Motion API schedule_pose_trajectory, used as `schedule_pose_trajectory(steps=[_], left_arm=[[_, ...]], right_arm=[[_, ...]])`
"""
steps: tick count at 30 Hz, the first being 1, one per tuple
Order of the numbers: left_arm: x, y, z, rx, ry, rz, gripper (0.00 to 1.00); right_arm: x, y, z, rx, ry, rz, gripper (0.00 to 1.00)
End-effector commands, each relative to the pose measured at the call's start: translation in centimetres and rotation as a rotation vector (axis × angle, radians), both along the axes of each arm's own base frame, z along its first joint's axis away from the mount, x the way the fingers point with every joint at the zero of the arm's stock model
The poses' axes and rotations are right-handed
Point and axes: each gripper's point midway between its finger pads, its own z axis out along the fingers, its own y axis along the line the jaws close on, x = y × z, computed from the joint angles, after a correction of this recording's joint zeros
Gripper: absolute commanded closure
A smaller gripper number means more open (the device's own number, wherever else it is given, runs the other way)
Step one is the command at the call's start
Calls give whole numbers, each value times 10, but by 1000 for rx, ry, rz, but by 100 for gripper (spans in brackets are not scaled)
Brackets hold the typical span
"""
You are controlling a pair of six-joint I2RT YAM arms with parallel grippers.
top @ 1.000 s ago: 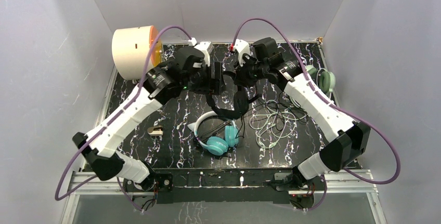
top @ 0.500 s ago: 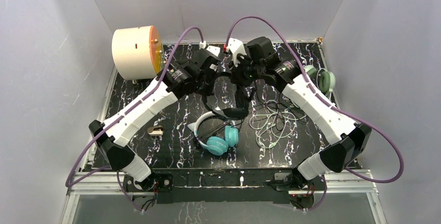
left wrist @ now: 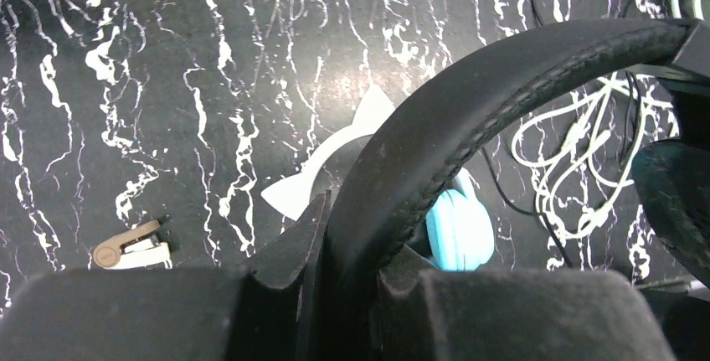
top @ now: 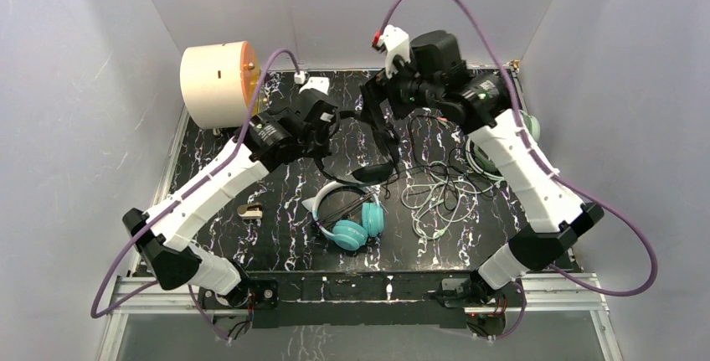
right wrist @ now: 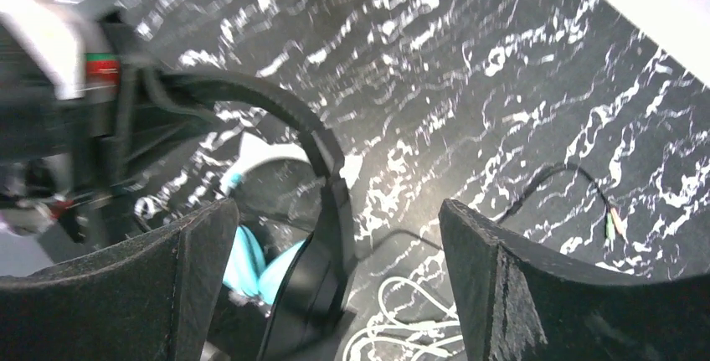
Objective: Wrap the headphones
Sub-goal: Wrap the headphones cable around the headphones.
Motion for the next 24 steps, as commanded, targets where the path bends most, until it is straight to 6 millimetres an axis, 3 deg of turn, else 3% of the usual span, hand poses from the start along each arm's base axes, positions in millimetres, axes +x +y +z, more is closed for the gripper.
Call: schedule_pose_trajectory(steps=[1, 4, 7, 11, 15, 18, 20, 24], left_arm=[[9, 28, 19, -98, -56, 149, 100], [19, 40, 19, -233, -9, 197, 100], [30, 56, 29, -393, 6, 263, 100], [37, 63, 62, -567, -7, 312, 100], [44, 64, 100, -706, -19, 333, 100], [51, 62, 133, -771, -63, 330, 100], [56, 61, 154, -808, -96, 326, 100], [66, 61, 179, -855, -133, 345, 100]], right_arm=[[-32, -5, 99, 244, -83, 16, 1], [-42, -12, 138, 342, -156, 7, 1], [-32, -25, 137, 323, -185, -80, 1], [-3, -56, 108, 286, -200, -212, 1], [30, -97, 55, 357, -72, -190, 1], [29, -97, 23, 425, -88, -96, 1], [20, -84, 4, 493, -86, 25, 1], [6, -77, -10, 566, -228, 151, 1]])
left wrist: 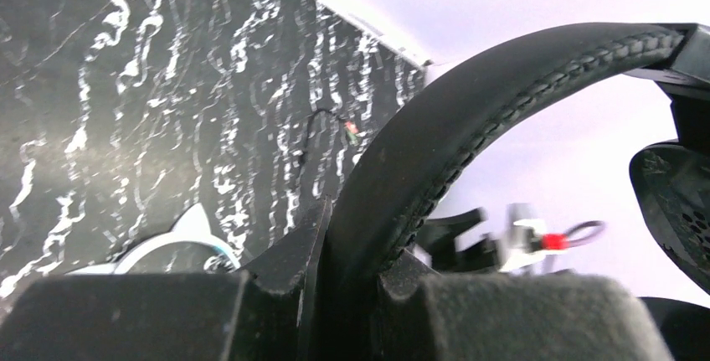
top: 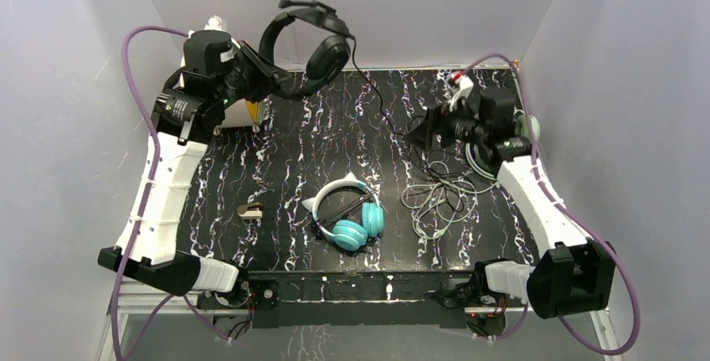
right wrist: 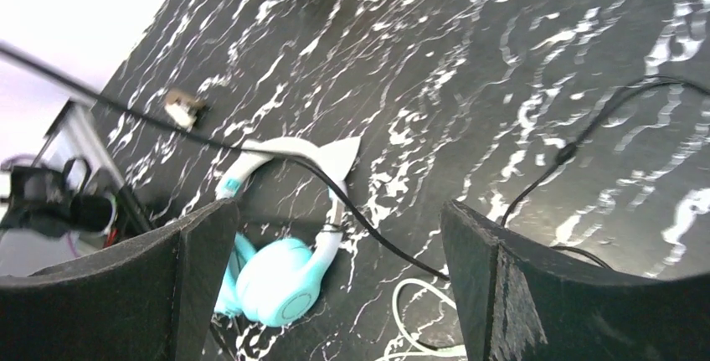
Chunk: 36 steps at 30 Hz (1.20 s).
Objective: Wrap the headphones
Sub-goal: Wrap the headphones cable around the headphones.
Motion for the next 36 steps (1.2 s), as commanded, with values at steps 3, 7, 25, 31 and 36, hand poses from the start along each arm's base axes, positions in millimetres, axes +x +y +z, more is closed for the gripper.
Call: schedule_pose_trajectory(steps=[3, 7, 25, 31, 36], left_arm=[[9, -8, 51, -123, -77, 4, 100], [11, -10, 68, -141, -111, -9, 100], [16, -38, 142, -381, -240, -140, 100], [6, -13, 158, -363, -300, -44, 100], [-3, 25, 162, -302, -362, 130, 100]], right_arm=[[-18, 15, 49, 129, -453, 177, 1], [-18, 14, 24, 103, -487, 201, 1], [11, 75, -32, 138, -467, 222, 11], [49, 44, 50, 72, -517, -67, 87], [44, -7, 172, 27, -648, -292, 96]])
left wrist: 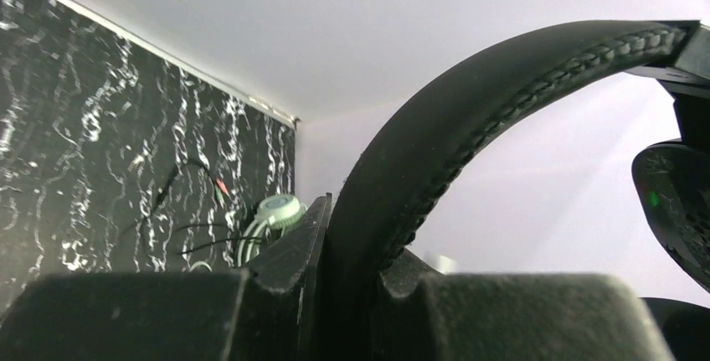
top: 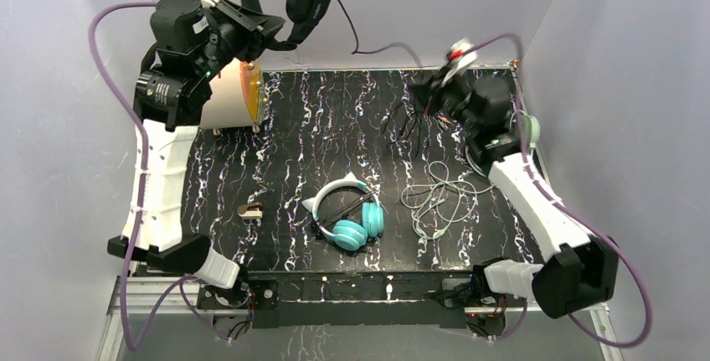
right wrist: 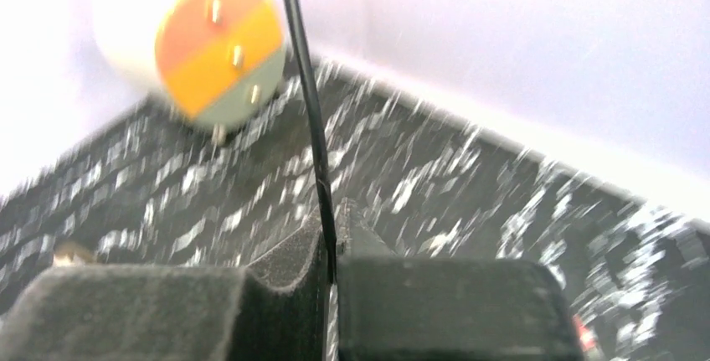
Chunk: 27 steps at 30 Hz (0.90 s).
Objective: Wrap the headphones
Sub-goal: Wrap the headphones cable around the headphones.
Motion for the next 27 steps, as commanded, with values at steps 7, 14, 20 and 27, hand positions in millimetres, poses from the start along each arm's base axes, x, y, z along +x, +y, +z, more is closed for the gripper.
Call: schedule_pose_trajectory(steps=[7, 14, 20, 27], left_arm=[[-37, 52, 40, 11, -161, 210, 100], [-35, 51, 30, 67, -132, 198, 100], [-28, 43, 10, 65, -101, 163, 100], [-25, 43, 3, 99, -85, 163, 100]], right_arm=[[-41, 37, 72, 56, 390, 347, 100], [-40, 29, 54, 41, 530, 235, 99], [-1, -36, 16, -5, 518, -20, 100], [1, -70, 54, -50, 349, -213, 100]])
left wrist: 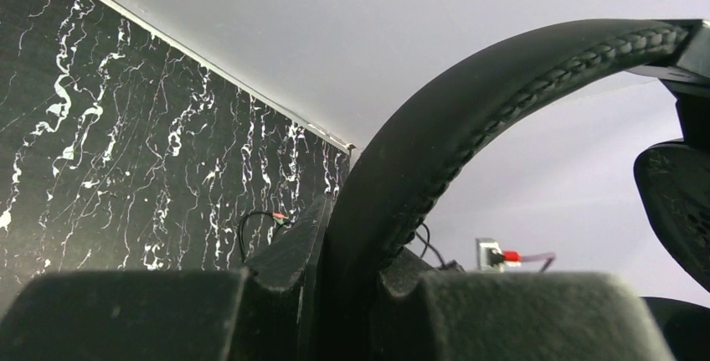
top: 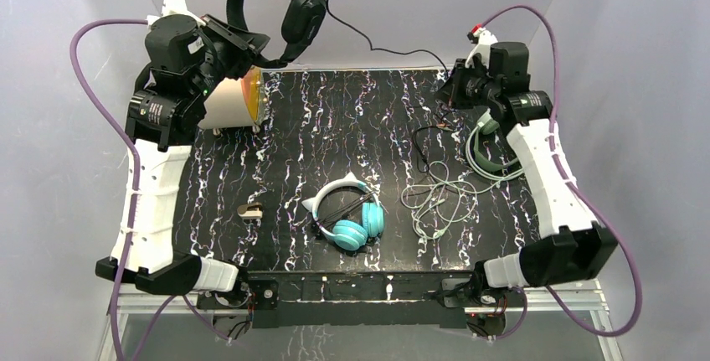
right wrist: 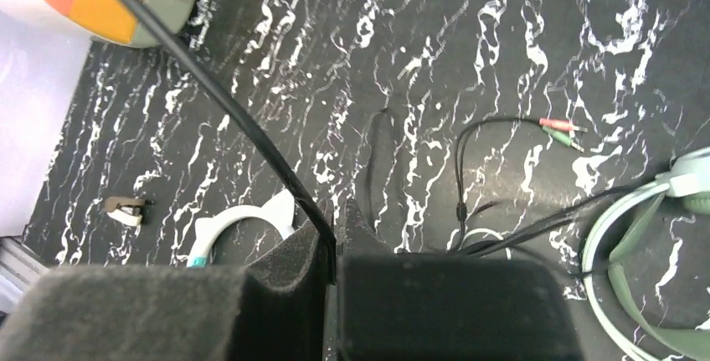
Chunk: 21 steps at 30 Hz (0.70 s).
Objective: Wrap the headphones
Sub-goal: Wrap the headphones cable around the headphones.
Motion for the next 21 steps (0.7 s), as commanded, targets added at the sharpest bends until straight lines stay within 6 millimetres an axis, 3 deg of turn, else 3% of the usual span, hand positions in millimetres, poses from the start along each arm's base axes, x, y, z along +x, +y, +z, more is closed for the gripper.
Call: schedule_pose_trajectory(steps=[1, 3, 4, 6, 8, 9, 11, 13, 18, 21], left_arm=[[-10, 6, 25, -1, -86, 10, 100], [-8, 7, 21, 9, -80, 14, 100], [-7, 6, 17, 13, -72, 11, 100], [-6, 6, 10, 27, -49, 7, 100], [-4, 3, 4, 32, -40, -9, 100], [-3, -1, 1, 36, -35, -27, 100], [2, -7, -10, 39, 0, -54, 100], [4, -19, -17, 28, 19, -115, 100], [3, -31, -21, -7, 33, -175, 100], [2, -36, -21, -32, 38, -199, 100]], right_arm=[[-19, 24, 67, 105, -207, 168, 98], [-58, 61, 96, 275, -263, 456, 97], [-51, 57, 89, 188, -238, 354, 100], [-33, 28, 70, -185, -279, 16, 100], [-30, 19, 62, -256, -305, 19, 100], [-34, 28, 56, -227, -293, 98, 100], [-41, 46, 40, -171, -270, 202, 98], [-36, 51, 16, -159, -239, 202, 94], [-6, 19, -47, -188, -75, 53, 90], [1, -4, -82, -264, -4, -36, 88]])
